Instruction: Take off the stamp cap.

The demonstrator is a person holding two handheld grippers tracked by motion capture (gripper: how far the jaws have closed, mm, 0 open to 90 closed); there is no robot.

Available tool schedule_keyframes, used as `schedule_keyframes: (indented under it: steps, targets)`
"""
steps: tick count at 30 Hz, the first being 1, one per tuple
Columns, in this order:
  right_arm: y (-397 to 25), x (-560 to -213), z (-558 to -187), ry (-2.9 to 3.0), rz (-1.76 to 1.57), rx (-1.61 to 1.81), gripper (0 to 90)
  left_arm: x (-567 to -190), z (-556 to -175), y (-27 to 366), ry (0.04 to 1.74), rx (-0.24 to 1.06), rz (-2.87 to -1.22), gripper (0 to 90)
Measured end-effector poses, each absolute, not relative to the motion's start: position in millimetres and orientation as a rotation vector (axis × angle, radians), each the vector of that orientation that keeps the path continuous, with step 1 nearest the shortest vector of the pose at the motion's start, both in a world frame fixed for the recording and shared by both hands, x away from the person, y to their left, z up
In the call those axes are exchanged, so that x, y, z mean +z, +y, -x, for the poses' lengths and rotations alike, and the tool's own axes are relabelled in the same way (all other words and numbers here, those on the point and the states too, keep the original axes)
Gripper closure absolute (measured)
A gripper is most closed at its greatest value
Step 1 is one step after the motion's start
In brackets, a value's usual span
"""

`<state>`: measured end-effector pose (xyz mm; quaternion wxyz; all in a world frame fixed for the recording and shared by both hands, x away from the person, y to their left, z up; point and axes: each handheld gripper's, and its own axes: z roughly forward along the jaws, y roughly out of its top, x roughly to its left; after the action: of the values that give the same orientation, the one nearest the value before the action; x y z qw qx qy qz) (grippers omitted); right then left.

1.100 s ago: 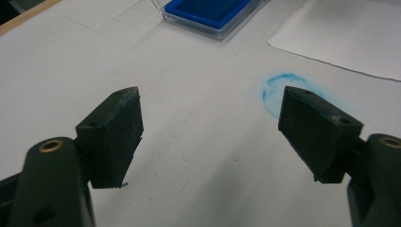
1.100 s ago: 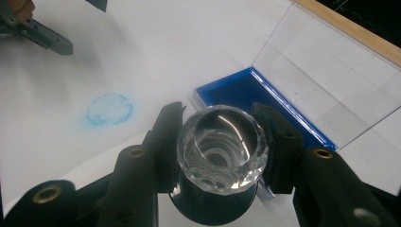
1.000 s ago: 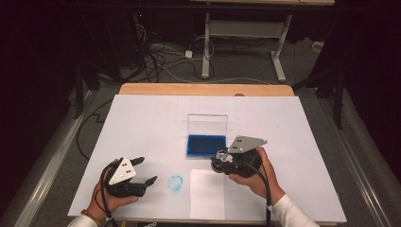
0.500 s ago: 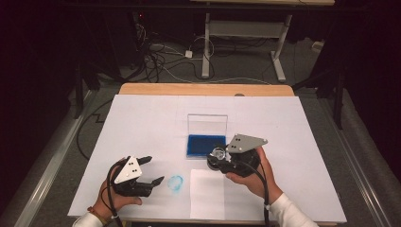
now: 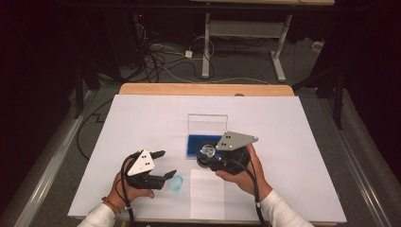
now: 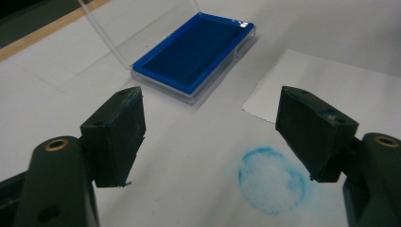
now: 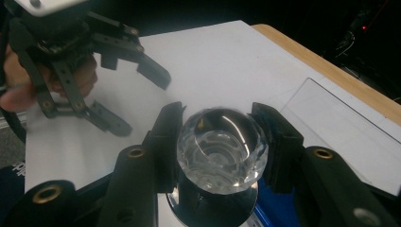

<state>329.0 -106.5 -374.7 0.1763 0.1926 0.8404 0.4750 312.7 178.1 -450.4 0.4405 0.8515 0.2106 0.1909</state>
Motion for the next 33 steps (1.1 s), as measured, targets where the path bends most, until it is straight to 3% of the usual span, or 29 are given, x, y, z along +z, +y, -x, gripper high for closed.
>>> schedule_keyframes:
  steps: [23,28,33]
  targets:
    - [-93.7,-379.8,-315.8,2.383,-0.516,1.406,56.8,-444.0,-316.0,116.4,0.410,0.389,-2.098,19.6]
    - [-92.6,-386.2,-315.9,2.375,-0.529,1.453,56.8,-445.7,-317.2,111.1,0.383,0.368,-2.088,22.7]
    - [-92.2,-389.4,-316.4,2.380,-0.534,1.458,56.8,-445.1,-312.7,107.5,0.316,0.399,-2.114,34.8]
